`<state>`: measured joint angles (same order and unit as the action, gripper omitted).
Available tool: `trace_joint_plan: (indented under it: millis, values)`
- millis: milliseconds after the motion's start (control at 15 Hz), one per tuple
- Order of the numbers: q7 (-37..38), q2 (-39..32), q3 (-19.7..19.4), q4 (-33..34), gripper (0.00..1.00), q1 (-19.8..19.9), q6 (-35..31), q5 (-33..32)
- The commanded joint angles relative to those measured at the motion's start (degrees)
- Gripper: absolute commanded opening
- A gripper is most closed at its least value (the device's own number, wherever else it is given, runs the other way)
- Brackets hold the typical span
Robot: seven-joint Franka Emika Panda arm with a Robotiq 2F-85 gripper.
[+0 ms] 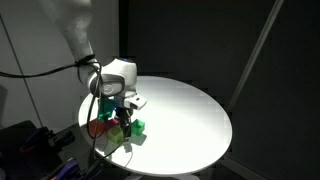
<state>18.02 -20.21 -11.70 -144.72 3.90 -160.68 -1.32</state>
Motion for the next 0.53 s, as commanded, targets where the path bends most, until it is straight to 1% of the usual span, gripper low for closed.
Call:
trace_joint_plan:
  millis: [0, 467]
  values:
    - [-1.5, 3.3, -0.7, -2.8, 1.0, -0.1, -0.2, 0.7]
    - [-1.4, 5.7, -0.9, -5.2, 1.0, -0.2, 0.0, 0.3]
